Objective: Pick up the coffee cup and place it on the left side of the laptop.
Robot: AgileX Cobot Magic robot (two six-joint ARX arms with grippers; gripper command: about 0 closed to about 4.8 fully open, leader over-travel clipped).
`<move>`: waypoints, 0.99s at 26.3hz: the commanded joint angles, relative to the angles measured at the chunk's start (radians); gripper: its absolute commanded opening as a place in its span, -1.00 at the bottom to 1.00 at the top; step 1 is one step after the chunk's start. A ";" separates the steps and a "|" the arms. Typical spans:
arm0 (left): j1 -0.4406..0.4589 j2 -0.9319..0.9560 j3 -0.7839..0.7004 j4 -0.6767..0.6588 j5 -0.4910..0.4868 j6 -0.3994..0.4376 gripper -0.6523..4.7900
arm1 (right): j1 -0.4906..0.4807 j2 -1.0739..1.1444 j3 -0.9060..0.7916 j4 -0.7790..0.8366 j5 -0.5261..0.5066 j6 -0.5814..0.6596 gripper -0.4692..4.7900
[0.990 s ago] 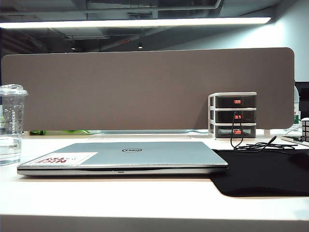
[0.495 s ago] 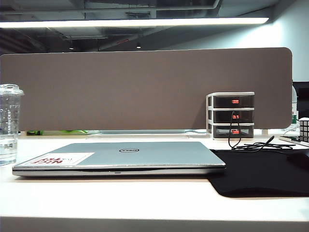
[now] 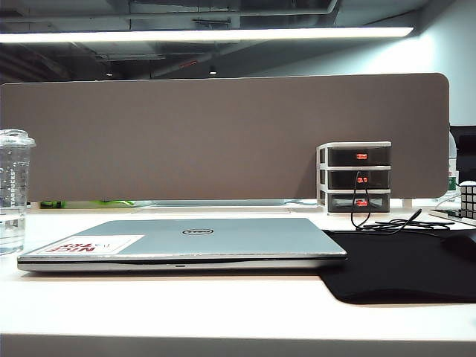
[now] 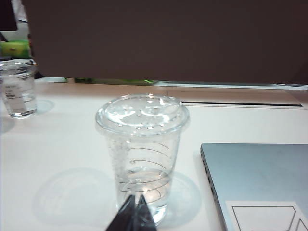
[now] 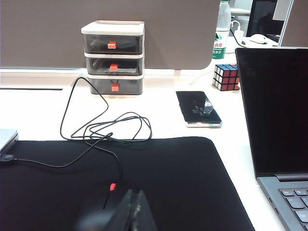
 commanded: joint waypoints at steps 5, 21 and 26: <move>-0.100 0.001 0.000 -0.011 -0.055 0.017 -0.78 | 0.000 -0.002 -0.006 0.013 0.007 0.000 -0.83; -0.103 0.001 0.000 -0.047 -0.068 0.016 -0.78 | 0.000 -0.002 -0.006 0.002 0.007 0.000 -0.82; -0.103 0.001 0.000 -0.047 -0.068 0.016 -0.78 | 0.000 -0.002 -0.006 0.002 0.007 0.000 -0.82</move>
